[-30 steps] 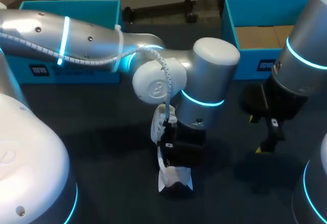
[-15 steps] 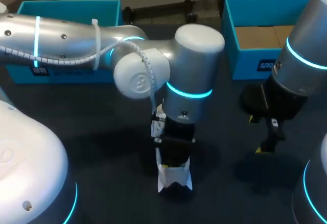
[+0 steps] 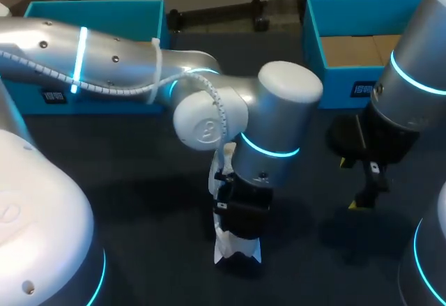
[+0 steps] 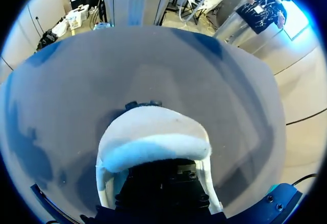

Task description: Take the shoe out of the shoebox, open the shoe tongue, remove and reinsert the insole, then place the shoe into the shoebox

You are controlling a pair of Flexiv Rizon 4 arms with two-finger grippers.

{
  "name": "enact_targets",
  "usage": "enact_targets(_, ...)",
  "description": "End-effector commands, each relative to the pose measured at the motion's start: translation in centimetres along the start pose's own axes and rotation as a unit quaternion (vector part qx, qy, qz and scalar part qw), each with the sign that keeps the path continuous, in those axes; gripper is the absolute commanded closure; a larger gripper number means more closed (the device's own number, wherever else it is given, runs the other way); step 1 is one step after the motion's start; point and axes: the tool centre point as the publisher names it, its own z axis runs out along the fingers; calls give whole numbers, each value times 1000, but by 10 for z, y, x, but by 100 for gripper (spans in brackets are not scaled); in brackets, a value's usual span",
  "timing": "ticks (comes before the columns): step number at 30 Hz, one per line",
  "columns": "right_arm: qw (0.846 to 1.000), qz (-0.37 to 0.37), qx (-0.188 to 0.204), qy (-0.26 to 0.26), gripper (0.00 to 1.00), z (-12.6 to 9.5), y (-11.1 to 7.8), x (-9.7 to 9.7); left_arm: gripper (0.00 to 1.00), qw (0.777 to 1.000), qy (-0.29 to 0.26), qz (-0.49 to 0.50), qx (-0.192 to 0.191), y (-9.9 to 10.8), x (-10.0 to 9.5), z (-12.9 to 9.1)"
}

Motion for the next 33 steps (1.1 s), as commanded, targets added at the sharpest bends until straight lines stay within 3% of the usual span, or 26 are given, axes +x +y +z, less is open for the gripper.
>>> enact_targets(1,1000,0,0,0,0,1,0,0,100,1000,-12,-7,-18,2,-6,11)
enact_targets(6,1000,0,0,0,0,1,0,0,100,998,-70,-7,-7,-2,1,-13)
enact_targets(12,1000,0,0,0,0,1,0,0,100,995,-94,13,27,-11,0,-31)
enact_targets(20,1000,0,0,0,0,1,0,0,100,992,-115,10,55,-17,-22,-17)
enact_targets(24,1000,0,0,0,0,1,0,0,100,993,-106,0,50,-14,-28,-5)
enact_targets(33,1000,0,0,0,0,1,0,0,100,992,-110,-5,61,-8,-19,3)
